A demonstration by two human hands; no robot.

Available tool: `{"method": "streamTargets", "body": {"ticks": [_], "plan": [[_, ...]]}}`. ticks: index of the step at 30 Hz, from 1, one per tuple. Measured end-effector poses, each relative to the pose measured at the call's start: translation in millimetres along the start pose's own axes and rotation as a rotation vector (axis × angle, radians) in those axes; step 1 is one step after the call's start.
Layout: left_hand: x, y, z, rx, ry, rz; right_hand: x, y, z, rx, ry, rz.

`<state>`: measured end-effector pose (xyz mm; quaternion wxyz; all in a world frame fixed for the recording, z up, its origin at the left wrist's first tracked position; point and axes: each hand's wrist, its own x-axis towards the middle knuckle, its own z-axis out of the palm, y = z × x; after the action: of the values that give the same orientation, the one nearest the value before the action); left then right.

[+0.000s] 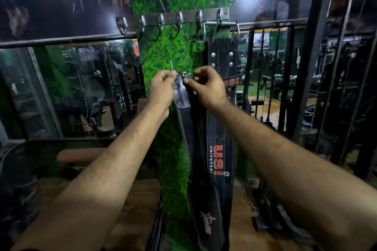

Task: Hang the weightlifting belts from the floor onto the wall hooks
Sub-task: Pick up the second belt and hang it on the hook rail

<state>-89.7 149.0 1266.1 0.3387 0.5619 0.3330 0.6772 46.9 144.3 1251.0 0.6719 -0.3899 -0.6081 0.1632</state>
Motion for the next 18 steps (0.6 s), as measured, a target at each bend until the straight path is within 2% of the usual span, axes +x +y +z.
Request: {"method": "streamTargets", "body": {"ticks": [4, 7, 9, 12, 14, 18], "plan": [[8, 20, 3, -0.107, -0.048, 0.067, 24, -25, 2, -0.038, -0.016, 0.004], [17, 31, 4, -0.142, -0.076, 0.112, 35, -37, 4, 0.131, 0.030, 0.110], [23, 31, 5, -0.181, -0.082, 0.117, 37, -41, 4, 0.275, 0.006, 0.205], [28, 29, 4, -0.217, -0.103, 0.122, 37, -46, 4, 0.316, -0.044, 0.285], [33, 28, 3, -0.251, -0.136, 0.111, 38, -45, 4, 0.274, -0.046, 0.235], [40, 28, 7, -0.261, -0.143, 0.006, 47, -44, 10, 0.214, 0.064, 0.078]]}}
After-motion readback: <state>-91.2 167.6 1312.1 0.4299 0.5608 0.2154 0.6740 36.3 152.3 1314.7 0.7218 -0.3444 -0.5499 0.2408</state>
